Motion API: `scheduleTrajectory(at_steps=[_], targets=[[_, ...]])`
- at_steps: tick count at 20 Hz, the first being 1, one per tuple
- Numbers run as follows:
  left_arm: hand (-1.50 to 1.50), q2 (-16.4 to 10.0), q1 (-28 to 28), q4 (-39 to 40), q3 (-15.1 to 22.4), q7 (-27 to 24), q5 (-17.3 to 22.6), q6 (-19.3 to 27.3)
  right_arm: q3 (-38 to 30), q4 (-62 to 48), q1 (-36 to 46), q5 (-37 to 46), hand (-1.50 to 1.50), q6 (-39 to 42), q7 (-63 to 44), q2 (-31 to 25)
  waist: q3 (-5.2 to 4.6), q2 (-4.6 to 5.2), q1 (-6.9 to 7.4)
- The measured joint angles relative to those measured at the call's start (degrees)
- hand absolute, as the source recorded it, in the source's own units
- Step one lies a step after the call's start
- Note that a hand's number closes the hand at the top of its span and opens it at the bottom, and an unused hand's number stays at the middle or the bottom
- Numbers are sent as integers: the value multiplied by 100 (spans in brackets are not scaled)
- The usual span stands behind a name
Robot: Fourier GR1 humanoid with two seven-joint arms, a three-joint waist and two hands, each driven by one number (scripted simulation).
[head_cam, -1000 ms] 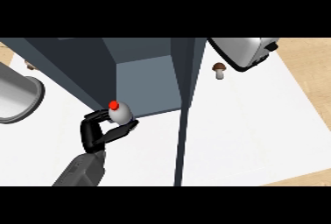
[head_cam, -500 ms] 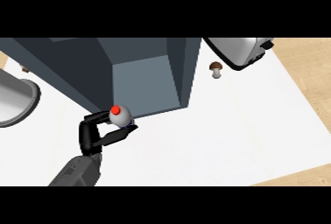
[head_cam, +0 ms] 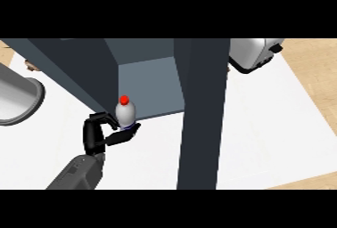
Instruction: Pick up the bottled water, place it into the cabinet and close the cabinet
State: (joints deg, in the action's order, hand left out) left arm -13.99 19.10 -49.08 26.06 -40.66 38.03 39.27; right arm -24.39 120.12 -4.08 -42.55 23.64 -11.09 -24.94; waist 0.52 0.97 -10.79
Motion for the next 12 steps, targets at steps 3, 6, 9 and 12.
scheduleTrajectory(at_steps=[3, 6, 9, 12], targets=[[150, 64, 102, 59, 29, 74, 39, -7, -25, 41, 19, 32, -150, -36, -20, -25, -15, -9, 113], [150, 124, 174, 94, 49, 154, 110, -81, -83, 62, 4, 50, -150, -34, -24, -59, -25, -21, 213], [150, 181, 246, 145, 58, 195, 184, -229, -88, 108, -34, 57, -150, 1, -50, -87, -33, -25, 306], [150, 280, 298, 167, 50, 226, 288, -432, -143, 156, -92, 49, -150, 16, -77, -118, -42, -37, 410]])
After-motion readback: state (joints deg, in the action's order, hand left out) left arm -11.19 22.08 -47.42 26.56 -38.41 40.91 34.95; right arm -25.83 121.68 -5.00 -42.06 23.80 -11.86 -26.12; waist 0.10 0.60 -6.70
